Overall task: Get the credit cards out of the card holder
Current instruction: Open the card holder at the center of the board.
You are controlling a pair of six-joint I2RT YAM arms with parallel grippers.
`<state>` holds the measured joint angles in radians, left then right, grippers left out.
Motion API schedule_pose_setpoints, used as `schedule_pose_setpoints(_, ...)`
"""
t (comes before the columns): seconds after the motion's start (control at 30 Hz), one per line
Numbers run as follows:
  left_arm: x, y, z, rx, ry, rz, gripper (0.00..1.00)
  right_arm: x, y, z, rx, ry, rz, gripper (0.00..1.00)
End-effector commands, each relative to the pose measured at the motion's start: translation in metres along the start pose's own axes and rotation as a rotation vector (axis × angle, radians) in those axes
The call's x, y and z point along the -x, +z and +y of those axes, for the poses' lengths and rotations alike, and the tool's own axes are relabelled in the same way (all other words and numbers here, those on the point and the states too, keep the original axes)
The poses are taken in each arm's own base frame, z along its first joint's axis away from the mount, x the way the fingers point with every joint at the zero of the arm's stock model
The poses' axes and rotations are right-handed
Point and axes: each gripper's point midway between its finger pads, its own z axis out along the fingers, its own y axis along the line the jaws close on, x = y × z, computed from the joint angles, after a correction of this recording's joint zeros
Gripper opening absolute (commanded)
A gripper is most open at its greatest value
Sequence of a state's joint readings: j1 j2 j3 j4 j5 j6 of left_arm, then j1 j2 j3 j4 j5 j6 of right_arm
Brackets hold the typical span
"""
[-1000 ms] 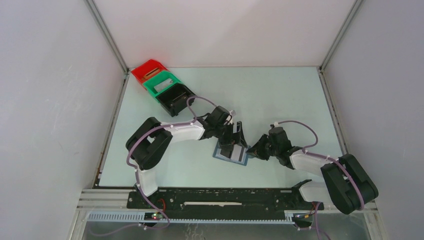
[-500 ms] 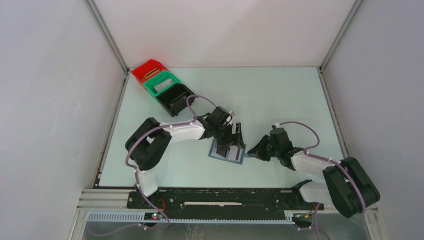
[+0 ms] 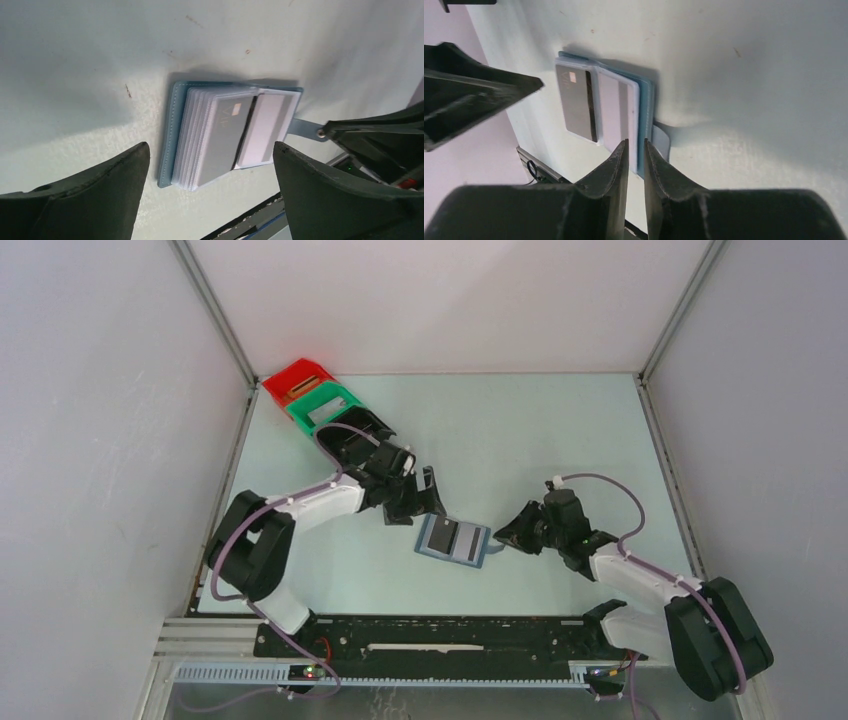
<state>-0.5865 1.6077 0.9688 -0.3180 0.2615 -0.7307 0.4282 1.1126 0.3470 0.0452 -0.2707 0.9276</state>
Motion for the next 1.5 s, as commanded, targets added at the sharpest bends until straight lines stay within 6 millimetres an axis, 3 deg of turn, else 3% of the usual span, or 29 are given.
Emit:
schedule_pose_setpoints(0.0, -0.017, 0.014, 0.016, 0.05, 0.018, 0.063, 0.97, 0.009, 0.004, 0.028, 0.055, -0.06, -0.001, 0.26)
schedule_pose_setpoints(0.17, -0.024, 0.025, 0.013, 0.016, 0.006, 0.11, 0.94, -0.001, 0.019, 0.028, 0.046, -0.055, 0.054, 0.26)
schedule_pose_setpoints(0.47, -0.033, 0.035, 0.003, -0.073, -0.03, 0.155, 0.93, -0.017, 0.037, -0.007, -0.084, 0.007, 0.121, 0.24)
schedule_pose_setpoints(0.7, -0.034, 0.02, -0.044, -0.305, -0.08, 0.167, 0.92, -0.022, 0.042, -0.012, -0.102, 0.015, 0.139, 0.24)
schedule_pose_setpoints(1.1, -0.059, -0.007, -0.119, -0.443, 0.004, 0.215, 0.93, -0.022, 0.043, -0.013, -0.104, 0.014, 0.137, 0.24)
schedule_pose_setpoints(1.37, -0.051, -0.033, -0.155, -0.536, 0.05, 0.192, 0.93, -0.012, 0.029, -0.011, -0.094, -0.006, 0.1, 0.23)
schedule_pose_setpoints(1.47, -0.047, -0.03, -0.166, -0.553, 0.081, 0.193, 0.93, -0.008, 0.021, -0.008, -0.087, -0.017, 0.088, 0.23)
